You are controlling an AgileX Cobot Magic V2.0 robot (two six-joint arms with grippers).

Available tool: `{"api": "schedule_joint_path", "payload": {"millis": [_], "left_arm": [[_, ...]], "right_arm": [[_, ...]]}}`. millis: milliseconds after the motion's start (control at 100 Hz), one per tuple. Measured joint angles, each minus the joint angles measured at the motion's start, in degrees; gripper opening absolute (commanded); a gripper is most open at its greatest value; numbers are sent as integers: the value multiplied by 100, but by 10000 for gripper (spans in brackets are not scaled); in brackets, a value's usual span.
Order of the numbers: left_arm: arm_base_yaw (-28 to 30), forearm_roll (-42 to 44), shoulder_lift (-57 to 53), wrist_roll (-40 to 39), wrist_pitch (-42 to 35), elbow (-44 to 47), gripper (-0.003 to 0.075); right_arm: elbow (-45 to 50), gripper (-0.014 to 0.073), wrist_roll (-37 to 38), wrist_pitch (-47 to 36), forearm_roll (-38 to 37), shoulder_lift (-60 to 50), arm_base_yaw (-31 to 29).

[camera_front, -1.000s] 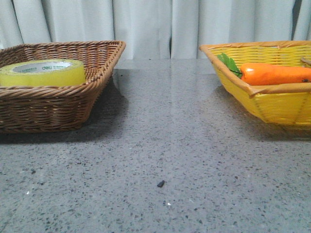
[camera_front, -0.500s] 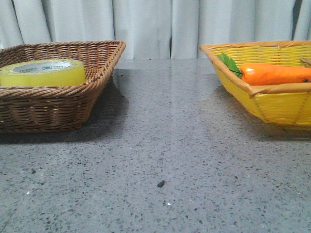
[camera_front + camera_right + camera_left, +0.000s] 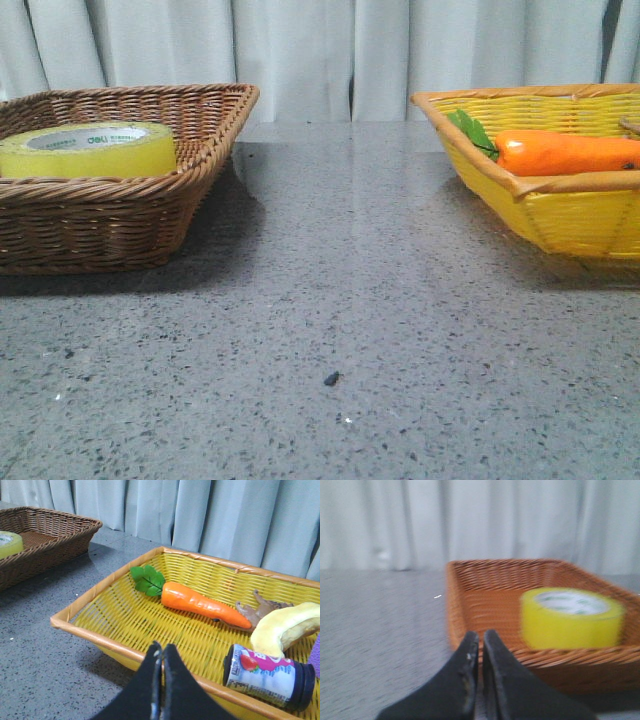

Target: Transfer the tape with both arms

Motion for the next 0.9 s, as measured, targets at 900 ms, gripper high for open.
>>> {"api": "schedule_joint_path", "payload": {"millis": [900], "left_arm": [[846,527,0,-408,1504,0,-21]], "right_arm": [[0,-74,4,-15,0,0,0]]}}
